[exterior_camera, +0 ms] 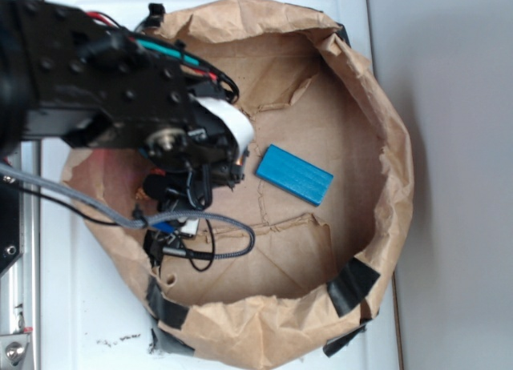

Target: Grab the shell.

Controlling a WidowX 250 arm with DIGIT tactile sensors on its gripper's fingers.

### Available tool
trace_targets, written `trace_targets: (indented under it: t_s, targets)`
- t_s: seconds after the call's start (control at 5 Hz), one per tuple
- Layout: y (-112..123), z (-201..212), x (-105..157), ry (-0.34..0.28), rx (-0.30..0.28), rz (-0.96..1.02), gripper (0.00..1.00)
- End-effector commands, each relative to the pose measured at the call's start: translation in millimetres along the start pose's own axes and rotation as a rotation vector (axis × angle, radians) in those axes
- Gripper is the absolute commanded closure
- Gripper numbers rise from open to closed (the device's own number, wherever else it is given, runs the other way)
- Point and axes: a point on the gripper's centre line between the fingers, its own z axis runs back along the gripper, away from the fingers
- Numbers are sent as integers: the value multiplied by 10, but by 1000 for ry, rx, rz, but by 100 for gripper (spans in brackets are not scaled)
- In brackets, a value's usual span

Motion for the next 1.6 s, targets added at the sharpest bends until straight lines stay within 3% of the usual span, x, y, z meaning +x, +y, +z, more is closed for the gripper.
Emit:
trace_targets:
  t_s: [0.0,0.6,0.8,1.4]
  targets:
    - [-87,-134,-2,18,12,-38,0]
    - [-147,-186,-64,26,31,-42,0]
    - [-79,-179,-29,18,34,-13,100]
    - [-105,-122,-50,-10,58,-11,100]
